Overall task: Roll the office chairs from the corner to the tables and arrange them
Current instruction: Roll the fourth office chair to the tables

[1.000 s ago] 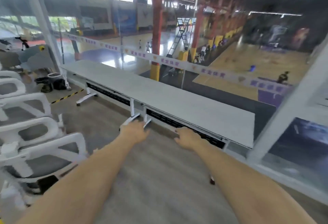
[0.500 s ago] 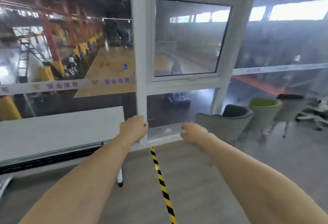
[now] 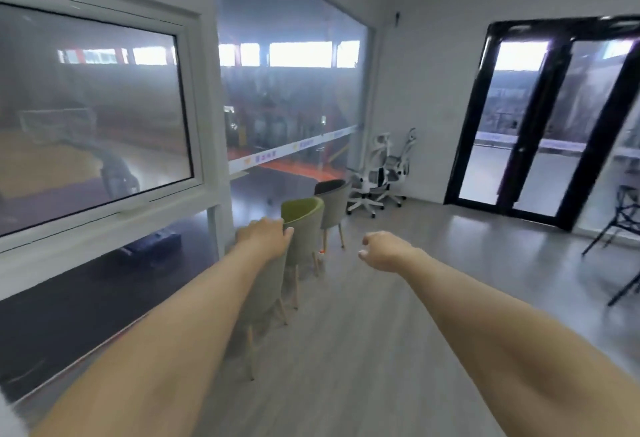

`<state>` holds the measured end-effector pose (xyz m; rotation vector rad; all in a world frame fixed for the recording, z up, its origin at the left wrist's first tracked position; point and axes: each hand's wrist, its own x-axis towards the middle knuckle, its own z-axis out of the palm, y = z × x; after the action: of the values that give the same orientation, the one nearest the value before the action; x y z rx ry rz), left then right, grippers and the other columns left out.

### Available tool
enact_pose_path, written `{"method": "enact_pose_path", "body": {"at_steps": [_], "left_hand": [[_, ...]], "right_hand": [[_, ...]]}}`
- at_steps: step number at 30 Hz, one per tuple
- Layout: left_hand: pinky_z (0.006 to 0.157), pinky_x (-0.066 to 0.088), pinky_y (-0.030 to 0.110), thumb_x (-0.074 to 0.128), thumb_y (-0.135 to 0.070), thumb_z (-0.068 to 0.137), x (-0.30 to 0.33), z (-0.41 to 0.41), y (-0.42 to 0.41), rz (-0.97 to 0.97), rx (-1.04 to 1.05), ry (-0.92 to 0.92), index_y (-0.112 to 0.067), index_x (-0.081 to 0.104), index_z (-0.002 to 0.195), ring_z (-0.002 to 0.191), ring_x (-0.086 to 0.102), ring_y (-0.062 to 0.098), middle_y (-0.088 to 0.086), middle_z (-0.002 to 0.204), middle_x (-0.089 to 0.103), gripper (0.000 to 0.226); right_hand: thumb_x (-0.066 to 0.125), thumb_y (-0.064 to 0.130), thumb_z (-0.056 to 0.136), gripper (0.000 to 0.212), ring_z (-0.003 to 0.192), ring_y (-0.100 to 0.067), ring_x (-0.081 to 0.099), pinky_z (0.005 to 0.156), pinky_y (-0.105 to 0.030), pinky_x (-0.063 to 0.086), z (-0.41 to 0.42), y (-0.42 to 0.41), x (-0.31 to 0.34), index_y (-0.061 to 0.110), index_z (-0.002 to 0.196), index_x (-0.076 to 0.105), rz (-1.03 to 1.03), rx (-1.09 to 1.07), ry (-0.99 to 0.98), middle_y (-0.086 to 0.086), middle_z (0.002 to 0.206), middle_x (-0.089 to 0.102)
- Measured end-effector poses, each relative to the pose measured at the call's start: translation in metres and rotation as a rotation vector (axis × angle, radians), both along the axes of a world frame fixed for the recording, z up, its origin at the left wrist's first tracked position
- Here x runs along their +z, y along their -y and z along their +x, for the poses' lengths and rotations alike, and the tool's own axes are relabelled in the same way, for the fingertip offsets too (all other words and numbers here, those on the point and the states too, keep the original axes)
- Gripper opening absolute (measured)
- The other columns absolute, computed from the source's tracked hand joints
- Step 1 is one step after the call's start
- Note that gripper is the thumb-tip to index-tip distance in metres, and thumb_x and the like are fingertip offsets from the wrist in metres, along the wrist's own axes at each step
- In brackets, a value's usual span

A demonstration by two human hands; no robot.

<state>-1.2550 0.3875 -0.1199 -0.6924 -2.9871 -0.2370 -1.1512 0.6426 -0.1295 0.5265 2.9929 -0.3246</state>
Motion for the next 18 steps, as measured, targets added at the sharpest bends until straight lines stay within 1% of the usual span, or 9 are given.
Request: {"method": "enact_pose_path", "body": {"at_steps": [1,3,5,7,10,14,16,18], "left_hand": [[0.092,0.048,0.047,0.026,-0.055,0.105,0.004,-0.017,-0.025,-0.013,-0.034,-0.009,-0.023,0.058,0.125,0.113,0.057,0.033,0.01,0.128,0.059,0.05],[0.093,0.048,0.047,0.027,-0.056,0.105,0.019,-0.054,-0.083,-0.045,-0.103,-0.032,-0.023,0.058,0.128,0.114,0.058,0.032,0.009,0.129,0.058,0.051],[0.091,0.047,0.046,0.029,-0.056,0.104,0.035,-0.082,-0.123,-0.065,-0.167,-0.054,-0.023,0.057,0.129,0.116,0.057,0.031,0.008,0.13,0.057,0.05],[0.094,0.047,0.047,0.028,-0.056,0.104,0.055,-0.121,-0.172,-0.058,-0.218,-0.096,-0.025,0.057,0.13,0.118,0.056,0.032,0.008,0.131,0.056,0.05],[0.087,0.044,0.046,0.027,-0.056,0.105,0.082,-0.168,-0.249,-0.044,-0.276,-0.125,-0.025,0.055,0.137,0.121,0.055,0.034,0.009,0.132,0.056,0.053],[0.094,0.044,0.051,0.029,-0.052,0.105,0.08,-0.218,-0.36,-0.072,-0.312,-0.14,-0.023,0.053,0.142,0.129,0.05,0.036,0.011,0.141,0.052,0.052],[0.092,0.044,0.051,0.032,-0.051,0.105,0.073,-0.238,-0.416,-0.074,-0.341,-0.156,-0.022,0.053,0.141,0.13,0.05,0.036,0.01,0.141,0.052,0.051],[0.092,0.044,0.051,0.031,-0.052,0.105,0.07,-0.258,-0.47,-0.061,-0.353,-0.169,-0.023,0.052,0.141,0.13,0.051,0.035,0.01,0.142,0.052,0.051]], "right_hand": [[0.049,0.045,0.104,0.052,0.134,-0.029,0.051,0.109,-0.045,0.045,-0.011,-0.023,0.006,0.019,0.149,0.048,-0.015,-0.036,-0.01,-0.007,0.153,0.048],[0.049,0.045,0.103,0.056,0.138,-0.028,0.049,0.112,-0.045,0.043,-0.034,-0.076,0.024,0.018,0.152,0.045,-0.024,-0.125,-0.024,-0.007,0.156,0.045],[0.048,0.045,0.103,0.056,0.137,-0.029,0.049,0.111,-0.045,0.043,-0.049,-0.114,0.037,0.018,0.152,0.045,-0.021,-0.181,-0.053,-0.007,0.156,0.046],[0.048,0.046,0.102,0.056,0.135,-0.029,0.051,0.109,-0.044,0.044,-0.07,-0.158,0.046,0.018,0.151,0.046,-0.009,-0.234,-0.083,-0.007,0.154,0.047],[0.048,0.045,0.102,0.055,0.134,-0.03,0.051,0.109,-0.044,0.045,-0.096,-0.228,0.054,0.017,0.149,0.047,0.018,-0.307,-0.101,-0.008,0.153,0.048],[0.047,0.042,0.103,0.054,0.136,-0.031,0.049,0.111,-0.046,0.043,-0.128,-0.324,0.067,0.017,0.15,0.046,0.026,-0.39,-0.153,-0.01,0.154,0.046],[0.05,0.042,0.102,0.056,0.137,-0.031,0.049,0.11,-0.045,0.044,-0.145,-0.373,0.074,0.017,0.152,0.045,0.04,-0.4,-0.178,-0.01,0.155,0.045],[0.05,0.043,0.1,0.057,0.131,-0.029,0.052,0.106,-0.046,0.048,-0.164,-0.425,0.076,0.018,0.151,0.045,0.057,-0.406,-0.19,-0.007,0.151,0.048]]}}
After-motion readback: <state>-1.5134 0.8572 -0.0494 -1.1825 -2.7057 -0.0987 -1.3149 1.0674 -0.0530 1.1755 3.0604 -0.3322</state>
